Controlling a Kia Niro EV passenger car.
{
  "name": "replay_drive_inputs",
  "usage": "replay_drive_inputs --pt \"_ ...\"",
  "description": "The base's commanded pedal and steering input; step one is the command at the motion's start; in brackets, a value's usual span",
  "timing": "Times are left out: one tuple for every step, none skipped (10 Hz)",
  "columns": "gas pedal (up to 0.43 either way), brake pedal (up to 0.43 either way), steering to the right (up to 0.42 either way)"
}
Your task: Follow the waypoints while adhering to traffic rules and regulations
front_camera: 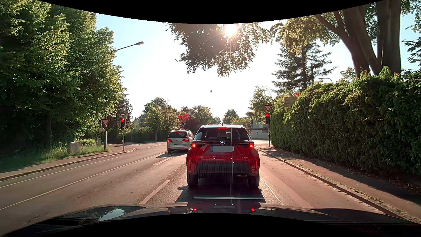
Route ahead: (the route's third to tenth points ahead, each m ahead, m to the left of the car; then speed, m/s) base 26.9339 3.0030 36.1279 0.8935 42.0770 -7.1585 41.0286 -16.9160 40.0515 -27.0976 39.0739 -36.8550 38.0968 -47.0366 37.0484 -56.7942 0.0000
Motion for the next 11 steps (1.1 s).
replay_drive_inputs --pt "0.0 0.25 -0.007" --pt "0.0 0.25 -0.007" --pt "0.0 0.25 -0.007" --pt "0.0 0.25 -0.007" --pt "0.0 0.244 -0.006" --pt "0.0 0.25 -0.007" --pt "0.0 0.25 -0.007" --pt "0.0 0.25 -0.007" --pt "0.0 0.244 -0.007" --pt "0.0 0.244 -0.006" --pt "0.0 0.25 -0.007"
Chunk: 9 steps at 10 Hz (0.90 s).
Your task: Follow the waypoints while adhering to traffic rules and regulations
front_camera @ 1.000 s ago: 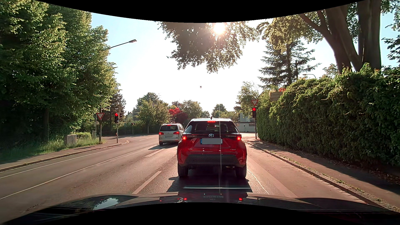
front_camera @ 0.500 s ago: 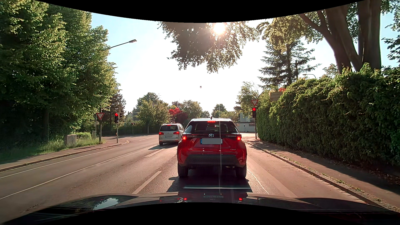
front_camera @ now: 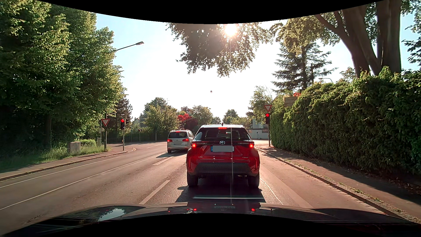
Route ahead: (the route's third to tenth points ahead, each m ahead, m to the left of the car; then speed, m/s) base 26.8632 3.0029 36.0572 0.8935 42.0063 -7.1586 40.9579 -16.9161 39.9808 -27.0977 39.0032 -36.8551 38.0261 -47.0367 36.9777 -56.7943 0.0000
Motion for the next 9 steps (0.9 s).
replay_drive_inputs --pt "0.0 0.25 -0.006" --pt "0.0 0.25 -0.007" --pt "0.0 0.25 -0.007" --pt "0.0 0.25 -0.007" --pt "0.0 0.244 -0.007" --pt "0.0 0.25 -0.007" --pt "0.0 0.244 -0.007" --pt "0.0 0.25 -0.006" --pt "0.0 0.25 -0.007"
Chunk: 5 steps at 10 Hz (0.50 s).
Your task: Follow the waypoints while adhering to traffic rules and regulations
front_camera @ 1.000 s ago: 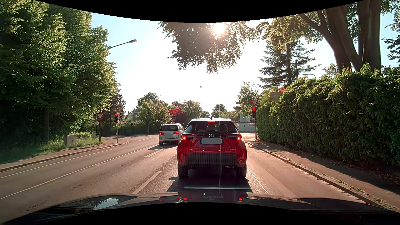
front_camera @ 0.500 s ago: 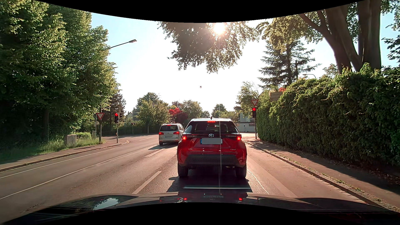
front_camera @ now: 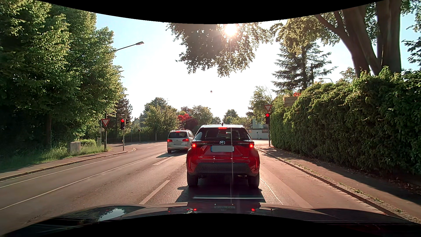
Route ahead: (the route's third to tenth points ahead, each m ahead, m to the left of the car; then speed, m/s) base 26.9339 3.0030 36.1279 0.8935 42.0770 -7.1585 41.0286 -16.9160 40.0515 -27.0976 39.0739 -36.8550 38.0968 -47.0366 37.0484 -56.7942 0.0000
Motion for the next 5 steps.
replay_drive_inputs --pt "0.0 0.25 -0.007" --pt "0.0 0.25 -0.007" --pt "0.0 0.25 -0.006" --pt "0.0 0.25 -0.007" --pt "0.0 0.25 -0.007"
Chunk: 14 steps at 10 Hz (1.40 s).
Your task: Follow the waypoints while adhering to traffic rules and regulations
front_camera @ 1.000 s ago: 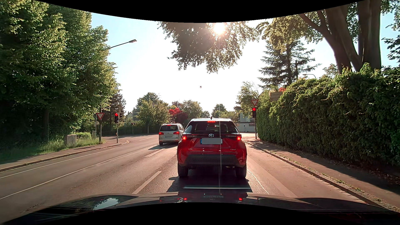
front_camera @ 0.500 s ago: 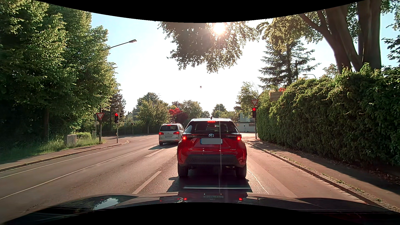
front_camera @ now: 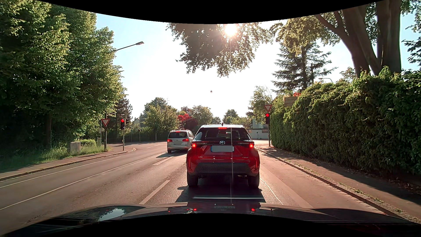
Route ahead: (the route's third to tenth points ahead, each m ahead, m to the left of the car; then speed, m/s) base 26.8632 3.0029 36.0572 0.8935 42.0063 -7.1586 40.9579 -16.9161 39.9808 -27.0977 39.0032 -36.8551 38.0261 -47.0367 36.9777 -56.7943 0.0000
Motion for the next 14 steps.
replay_drive_inputs --pt "0.0 0.25 -0.007" --pt "0.0 0.25 -0.007" --pt "0.0 0.25 -0.007" --pt "0.0 0.25 -0.007" --pt "0.0 0.25 -0.007" --pt "0.0 0.25 -0.007" --pt "0.0 0.25 -0.006" --pt "0.0 0.25 -0.007" --pt "0.0 0.25 -0.006" --pt "0.0 0.25 -0.007" --pt "0.0 0.25 -0.007" --pt "0.0 0.25 -0.007" --pt "0.0 0.256 -0.006" --pt "0.0 0.25 -0.007"
